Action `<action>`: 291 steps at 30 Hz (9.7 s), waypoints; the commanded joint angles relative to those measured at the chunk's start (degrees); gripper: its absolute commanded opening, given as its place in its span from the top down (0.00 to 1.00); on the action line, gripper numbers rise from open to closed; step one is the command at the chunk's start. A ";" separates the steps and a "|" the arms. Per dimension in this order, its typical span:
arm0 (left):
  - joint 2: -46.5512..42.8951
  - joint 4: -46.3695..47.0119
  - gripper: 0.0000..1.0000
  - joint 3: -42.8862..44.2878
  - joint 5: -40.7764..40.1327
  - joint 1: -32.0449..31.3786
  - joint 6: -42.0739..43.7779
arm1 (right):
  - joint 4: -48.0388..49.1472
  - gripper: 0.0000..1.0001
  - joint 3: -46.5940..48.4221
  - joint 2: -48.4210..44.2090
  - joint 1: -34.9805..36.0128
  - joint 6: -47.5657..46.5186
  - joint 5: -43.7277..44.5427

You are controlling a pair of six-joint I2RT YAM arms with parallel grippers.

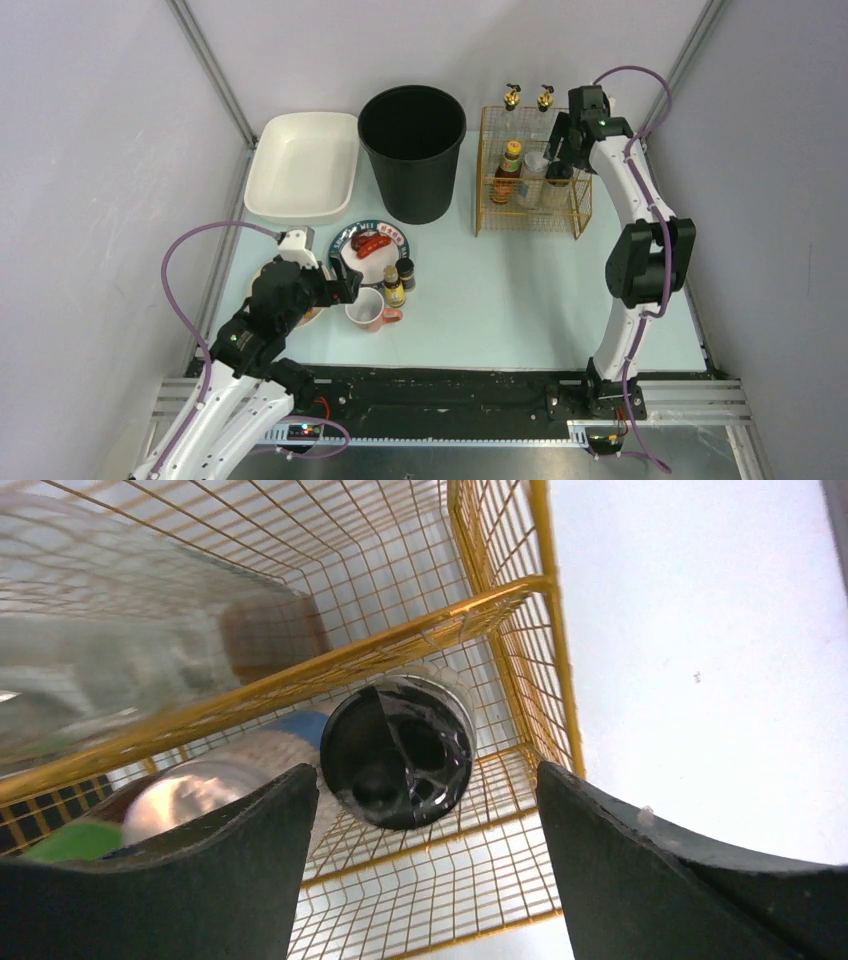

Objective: Clear the kitchen counter

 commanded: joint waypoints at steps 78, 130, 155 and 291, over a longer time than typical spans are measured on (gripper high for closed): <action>-15.11 -1.18 0.02 2.95 2.33 -0.44 -0.51 | -2.36 0.53 1.29 2.40 57.94 -0.01 -5.63; -13.78 0.30 0.02 1.65 7.53 -0.44 -1.93 | -2.31 1.00 -4.26 -27.28 27.60 -8.01 2.00; -13.52 0.32 0.02 1.65 7.53 -0.35 -1.89 | -1.13 1.00 -0.41 -12.38 20.67 -4.44 -2.40; -13.22 0.25 0.02 1.46 4.59 -0.39 -2.60 | 7.64 0.07 -12.69 -6.53 55.47 5.91 2.41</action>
